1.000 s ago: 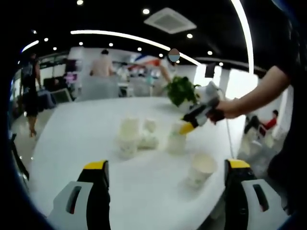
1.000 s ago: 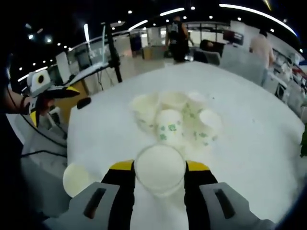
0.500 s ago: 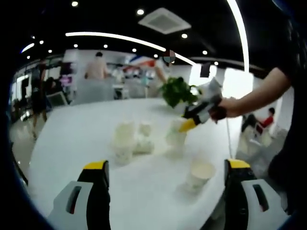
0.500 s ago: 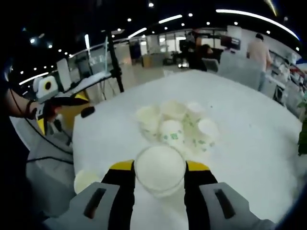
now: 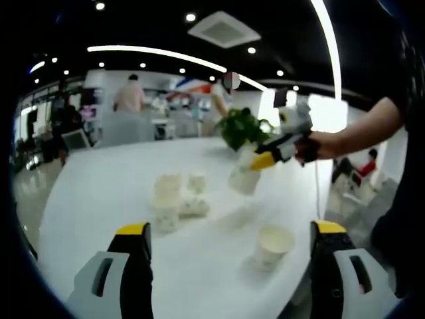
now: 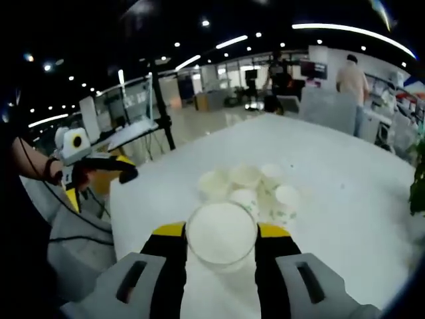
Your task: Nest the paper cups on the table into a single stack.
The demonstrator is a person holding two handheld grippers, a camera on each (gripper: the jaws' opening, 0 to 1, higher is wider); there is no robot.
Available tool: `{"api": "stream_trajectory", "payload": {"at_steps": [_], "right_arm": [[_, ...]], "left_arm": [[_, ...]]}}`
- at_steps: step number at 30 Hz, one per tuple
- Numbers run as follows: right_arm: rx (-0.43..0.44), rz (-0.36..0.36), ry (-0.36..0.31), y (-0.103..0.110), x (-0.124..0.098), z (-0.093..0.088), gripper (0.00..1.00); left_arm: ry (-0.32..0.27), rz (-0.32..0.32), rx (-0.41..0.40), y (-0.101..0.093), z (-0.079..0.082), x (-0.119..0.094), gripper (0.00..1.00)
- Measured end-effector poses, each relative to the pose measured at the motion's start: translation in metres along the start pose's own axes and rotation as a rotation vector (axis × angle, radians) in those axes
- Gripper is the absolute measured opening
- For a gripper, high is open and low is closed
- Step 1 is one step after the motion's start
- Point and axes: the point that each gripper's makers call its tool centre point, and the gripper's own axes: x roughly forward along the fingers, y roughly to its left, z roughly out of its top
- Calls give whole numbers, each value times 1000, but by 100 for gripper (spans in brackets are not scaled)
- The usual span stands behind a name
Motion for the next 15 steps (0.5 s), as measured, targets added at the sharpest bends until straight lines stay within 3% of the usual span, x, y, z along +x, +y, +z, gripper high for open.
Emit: {"api": "stream_trajectory", "payload": {"at_steps": [15], "right_arm": [[51,11,-102,9,-20,20,36]], "left_arm": [[-12,-9,-9,-1,6,5,99]]}}
